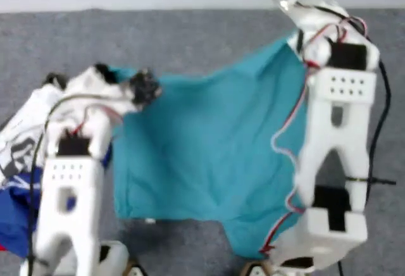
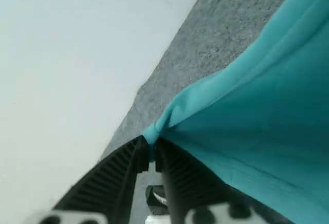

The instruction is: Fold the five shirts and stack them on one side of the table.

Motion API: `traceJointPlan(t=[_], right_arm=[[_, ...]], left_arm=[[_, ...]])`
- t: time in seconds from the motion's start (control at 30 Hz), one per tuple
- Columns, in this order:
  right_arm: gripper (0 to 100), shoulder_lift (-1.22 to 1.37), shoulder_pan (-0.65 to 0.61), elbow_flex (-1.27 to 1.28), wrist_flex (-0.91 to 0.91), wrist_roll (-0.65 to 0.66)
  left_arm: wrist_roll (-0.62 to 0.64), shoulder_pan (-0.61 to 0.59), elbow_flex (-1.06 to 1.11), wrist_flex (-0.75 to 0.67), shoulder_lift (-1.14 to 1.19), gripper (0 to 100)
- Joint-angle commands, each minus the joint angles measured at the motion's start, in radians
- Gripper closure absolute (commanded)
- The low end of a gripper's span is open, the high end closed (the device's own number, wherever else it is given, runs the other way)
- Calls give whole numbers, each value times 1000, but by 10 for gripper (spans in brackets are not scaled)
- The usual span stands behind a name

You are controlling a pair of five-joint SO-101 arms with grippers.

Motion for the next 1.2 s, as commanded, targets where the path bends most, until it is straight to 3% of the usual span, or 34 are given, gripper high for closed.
traceJointPlan(t=[0.0, 0.33, 0.53, 0.7, 0.83, 1.17], right_arm=[[989, 28, -10, -11, -136, -32], [989, 191, -27, -15, -484, -31], [989, 231, -31, -15, -624, -26], [989, 232, -48, -14, -624, 34], [989, 203, -54, -20, -472, 34], [989, 62, -56, -20, 113, 32]], left_arm=[[-6, 12, -185, -34, 170, 994], [-8, 12, -722, -28, 672, 994], [-8, 34, -957, 115, 804, 994], [-8, 44, -1041, 183, 845, 994], [-8, 54, -1050, 319, 838, 994], [-8, 60, -1052, 790, 760, 994]])
